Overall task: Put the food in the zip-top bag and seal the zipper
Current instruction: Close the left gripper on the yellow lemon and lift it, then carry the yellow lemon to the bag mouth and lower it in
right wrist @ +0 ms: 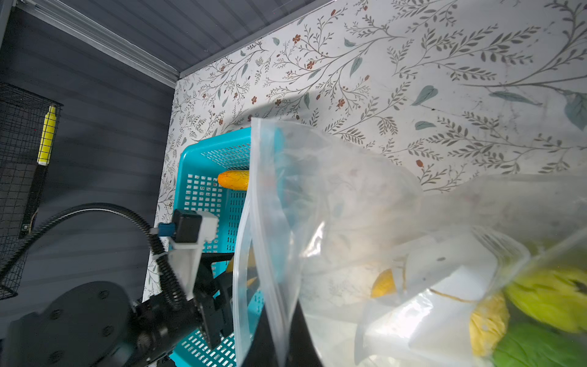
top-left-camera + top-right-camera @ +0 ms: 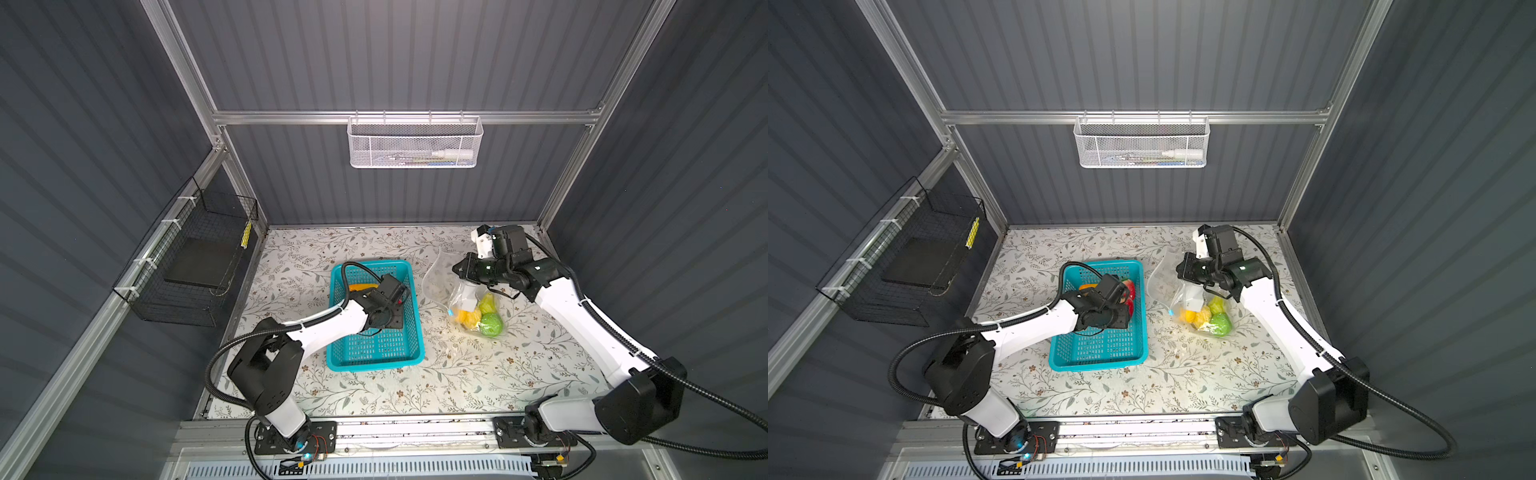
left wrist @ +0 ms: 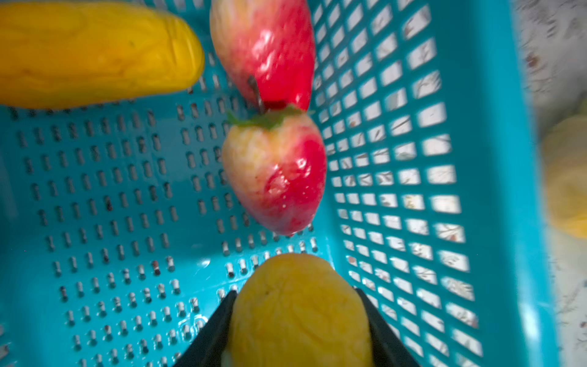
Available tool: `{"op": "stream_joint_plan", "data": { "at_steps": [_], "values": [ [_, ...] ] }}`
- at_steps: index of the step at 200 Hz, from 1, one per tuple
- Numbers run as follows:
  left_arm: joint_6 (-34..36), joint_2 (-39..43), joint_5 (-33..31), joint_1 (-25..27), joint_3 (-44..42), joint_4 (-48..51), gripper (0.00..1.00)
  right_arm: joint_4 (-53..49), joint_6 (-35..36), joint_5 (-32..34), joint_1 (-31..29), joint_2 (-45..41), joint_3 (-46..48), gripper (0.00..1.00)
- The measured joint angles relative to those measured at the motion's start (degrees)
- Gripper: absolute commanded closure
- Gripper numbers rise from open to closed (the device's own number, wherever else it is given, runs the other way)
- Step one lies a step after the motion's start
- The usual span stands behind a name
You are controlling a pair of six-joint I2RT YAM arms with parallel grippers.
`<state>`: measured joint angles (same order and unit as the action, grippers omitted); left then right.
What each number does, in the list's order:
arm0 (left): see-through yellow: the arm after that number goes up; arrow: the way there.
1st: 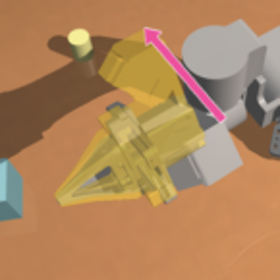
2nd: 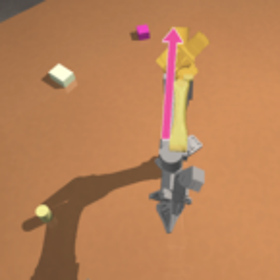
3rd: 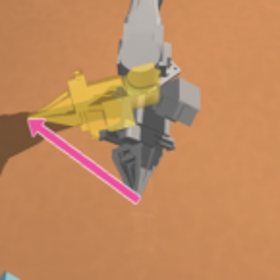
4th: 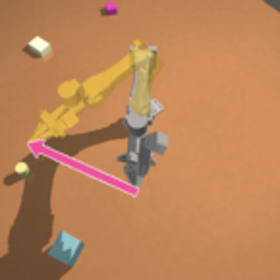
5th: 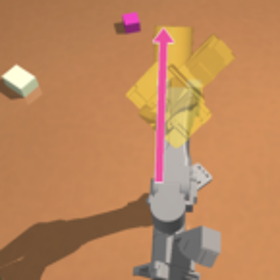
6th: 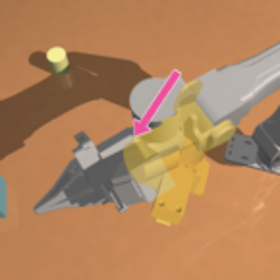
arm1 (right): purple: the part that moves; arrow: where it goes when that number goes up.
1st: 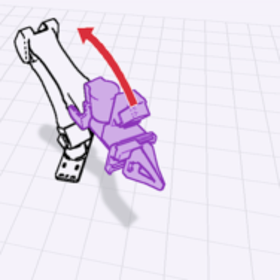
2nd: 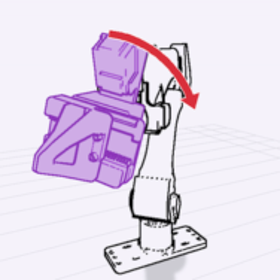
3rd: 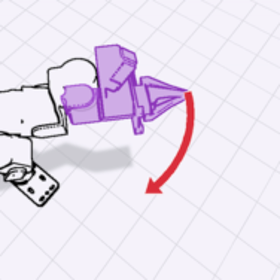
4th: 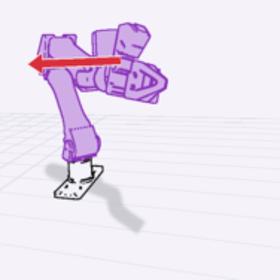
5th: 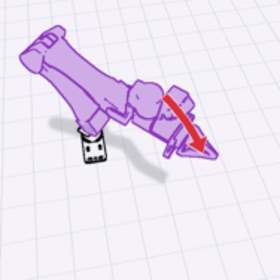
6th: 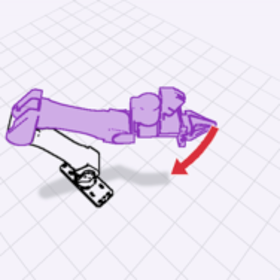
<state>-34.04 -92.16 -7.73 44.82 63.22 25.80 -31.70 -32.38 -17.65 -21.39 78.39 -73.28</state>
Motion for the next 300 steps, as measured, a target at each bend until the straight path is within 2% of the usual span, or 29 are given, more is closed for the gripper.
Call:
{"op": "stream_joint_plan", "data": {
  "at_steps": [55, 87, 127, 166, 228, 300],
  "values": [
    [1.11, 2.93, 0.28, 0.0, 10.29, 0.35, 0.46, 0.02, -0.2, -0.04, 0.0, 0.0, 0.0, 1.0],
    [1.92, 3.13, 2.47, 0.0, 15.34, -1.31, 0.46, 0.04, -0.22, -0.04, 0.0, 0.0, 0.0, 1.0],
    [3.91, 3.02, 8.55, 0.0, 18.75, -5.25, 0.45, 0.31, -0.59, -0.17, 0.0, 0.0, 0.0, 1.0],
    [7.52, -1.44, 16.09, 0.0, 25.83, -8.11, 0.45, 0.42, -0.72, -0.37, 0.0, 0.0, 0.0, 1.0],
    [10.36, -9.18, 21.99, 0.0, 26.62, -9.14, 0.45, 0.48, -1.09, -0.37, 0.0, -0.04, 0.0, 1.0],
    [12.98, -14.27, 22.69, 0.9, 27.17, -5.86, 0.45, 0.87, -1.25, -0.35, 0.02, -0.07, 0.22, 1.0]
  ]
}}
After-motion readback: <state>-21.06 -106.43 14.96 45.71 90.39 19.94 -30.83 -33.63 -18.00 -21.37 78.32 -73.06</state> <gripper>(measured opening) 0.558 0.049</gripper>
